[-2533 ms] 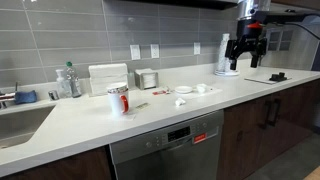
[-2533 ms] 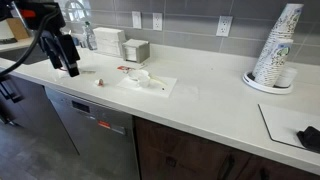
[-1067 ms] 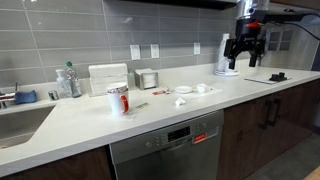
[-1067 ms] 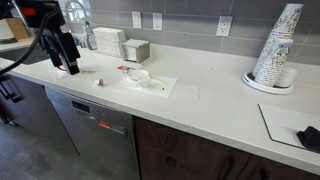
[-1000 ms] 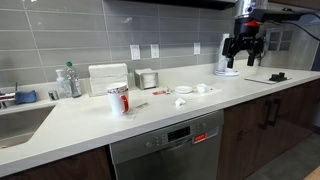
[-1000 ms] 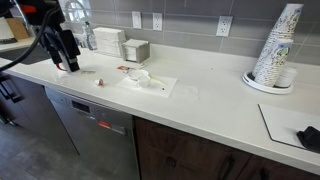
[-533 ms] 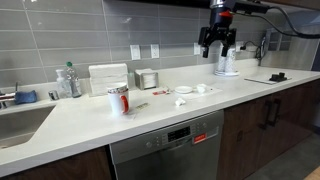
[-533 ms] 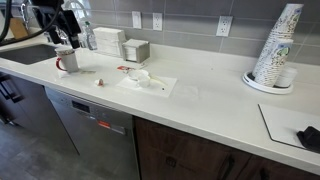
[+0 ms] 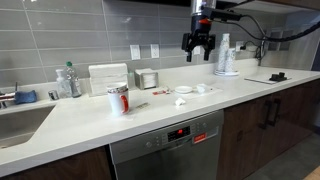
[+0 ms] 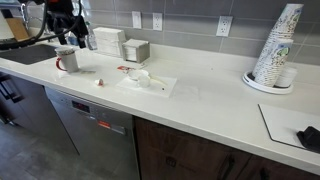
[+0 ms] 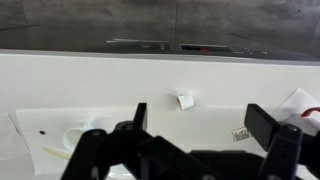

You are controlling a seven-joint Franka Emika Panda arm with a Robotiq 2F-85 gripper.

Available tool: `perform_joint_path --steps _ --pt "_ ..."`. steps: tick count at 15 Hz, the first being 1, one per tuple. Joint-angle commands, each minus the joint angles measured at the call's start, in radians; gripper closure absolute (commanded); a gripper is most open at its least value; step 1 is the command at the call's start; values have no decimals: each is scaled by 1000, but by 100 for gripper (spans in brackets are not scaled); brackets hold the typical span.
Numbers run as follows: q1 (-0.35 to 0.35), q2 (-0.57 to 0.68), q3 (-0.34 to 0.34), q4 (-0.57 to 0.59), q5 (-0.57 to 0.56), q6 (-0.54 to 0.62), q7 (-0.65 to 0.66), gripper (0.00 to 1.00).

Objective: Move the white thing to the right

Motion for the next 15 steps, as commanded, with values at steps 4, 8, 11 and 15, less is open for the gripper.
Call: perform_joint_path --steps 4,8,11,15 --pt "6 201 -7 100 30 45 -71 0" --pt "3 305 2 125 1 119 -60 0" --pt "1 295 3 107 10 130 -51 0" --pt "1 308 3 114 10 134 -52 0"
